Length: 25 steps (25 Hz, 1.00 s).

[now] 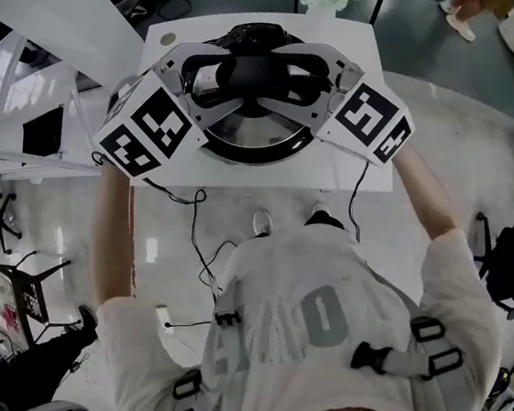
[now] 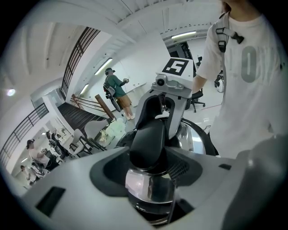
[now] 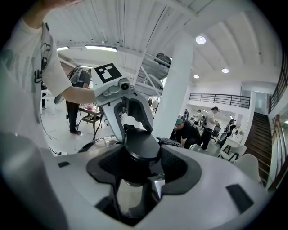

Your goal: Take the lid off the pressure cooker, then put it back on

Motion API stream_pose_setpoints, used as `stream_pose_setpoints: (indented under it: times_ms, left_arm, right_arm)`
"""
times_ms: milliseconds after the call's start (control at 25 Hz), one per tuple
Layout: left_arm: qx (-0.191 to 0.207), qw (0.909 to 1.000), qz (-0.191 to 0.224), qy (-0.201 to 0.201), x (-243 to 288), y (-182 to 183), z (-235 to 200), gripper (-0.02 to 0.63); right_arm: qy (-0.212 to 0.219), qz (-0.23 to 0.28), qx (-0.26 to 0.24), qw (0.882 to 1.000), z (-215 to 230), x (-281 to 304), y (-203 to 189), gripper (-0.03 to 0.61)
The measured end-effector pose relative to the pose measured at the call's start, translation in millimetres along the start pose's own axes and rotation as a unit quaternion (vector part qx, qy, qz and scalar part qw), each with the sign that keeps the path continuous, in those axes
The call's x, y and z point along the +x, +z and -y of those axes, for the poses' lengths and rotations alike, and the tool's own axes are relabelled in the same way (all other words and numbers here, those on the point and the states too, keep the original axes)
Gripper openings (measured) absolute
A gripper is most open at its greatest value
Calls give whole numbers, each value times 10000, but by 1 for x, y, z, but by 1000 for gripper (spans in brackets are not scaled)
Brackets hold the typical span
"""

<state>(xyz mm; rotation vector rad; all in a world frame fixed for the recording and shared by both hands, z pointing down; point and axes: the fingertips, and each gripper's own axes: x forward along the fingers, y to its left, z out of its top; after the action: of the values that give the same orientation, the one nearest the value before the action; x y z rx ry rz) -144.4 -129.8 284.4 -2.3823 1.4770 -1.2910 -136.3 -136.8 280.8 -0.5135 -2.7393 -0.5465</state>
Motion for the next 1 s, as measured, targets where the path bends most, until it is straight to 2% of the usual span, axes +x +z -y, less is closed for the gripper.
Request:
stream_pose_setpoints:
  times_ms: [200,400,480,640,840,920,1000]
  left_arm:
    - [-13,10000,-43,-59,-11,-40,-19,239]
    - [54,9998,-194,7,-2,-74,-35,217]
    - [61,9998,-190,55,4,-80,-38,213]
    - [-169,9998,69,28,8,-77,-43,215]
    - [-58,9996,-275,-102,18,-92,-37,218]
    - [-230,9996,-157,-77,23,-95,-35,224]
    - [-597,9981,146,-46,24,-93,-37,227]
  right_arm:
    - [-72,-102,50,9999,3,45,6,259]
    - [76,-147,337,9993,15,80,-8,256]
    - [91,-149,358,9992,19,86,-14,256]
    - [209,-29,642,9977,24,85,-18,256]
    - [344,-184,396,9985,20,97,-34,256]
    - [336,-255,324,9986,18,99,-41,255]
    - [371,-245,429,9981,21,100,-42,256]
